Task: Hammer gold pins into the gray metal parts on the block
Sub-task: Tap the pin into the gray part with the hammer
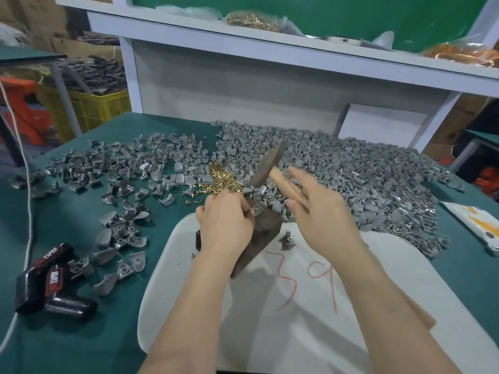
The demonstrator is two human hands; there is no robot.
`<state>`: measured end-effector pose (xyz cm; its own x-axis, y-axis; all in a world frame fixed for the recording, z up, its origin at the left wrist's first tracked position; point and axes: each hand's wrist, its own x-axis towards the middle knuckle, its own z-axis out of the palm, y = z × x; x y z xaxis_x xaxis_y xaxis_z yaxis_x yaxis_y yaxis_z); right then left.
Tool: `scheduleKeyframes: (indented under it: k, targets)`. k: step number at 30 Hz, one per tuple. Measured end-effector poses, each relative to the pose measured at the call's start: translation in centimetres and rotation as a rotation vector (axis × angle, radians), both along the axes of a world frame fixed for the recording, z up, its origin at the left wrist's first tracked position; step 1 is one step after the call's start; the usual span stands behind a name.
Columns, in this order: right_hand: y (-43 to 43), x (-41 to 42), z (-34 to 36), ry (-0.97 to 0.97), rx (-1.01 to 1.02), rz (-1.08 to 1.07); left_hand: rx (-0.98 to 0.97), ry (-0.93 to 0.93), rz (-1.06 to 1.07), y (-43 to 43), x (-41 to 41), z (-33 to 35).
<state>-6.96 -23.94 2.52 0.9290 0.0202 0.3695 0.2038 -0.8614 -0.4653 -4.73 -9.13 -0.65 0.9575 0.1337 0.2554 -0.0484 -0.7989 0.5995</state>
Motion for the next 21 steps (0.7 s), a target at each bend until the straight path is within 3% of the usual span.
scheduleKeyframes:
  k: [6, 10, 15, 19, 21]
  targets:
    - [-0.2, -2.6, 0.4, -0.25, 0.027, 0.021, -0.02, -0.008, 0.002, 0.0, 0.0, 0.0]
    - [-0.4, -3.1, 0.3, -0.032, -0.195, 0.051, -0.008, -0.001, -0.003, 0.1, 0.2, -0.1]
    - [-0.4, -3.1, 1.2, -0.289, -0.049, 0.004, -0.025, -0.006, 0.007, 0.1, 0.2, -0.1]
    - [-0.3, -3.1, 0.1, -0.045, -0.227, 0.046, -0.007, 0.012, -0.004, 0.1, 0.2, -0.1]
    - [-0.1, -2.9, 0.2, -0.093, -0.194, 0.035, -0.005, 0.018, 0.006, 0.1, 0.2, -0.1]
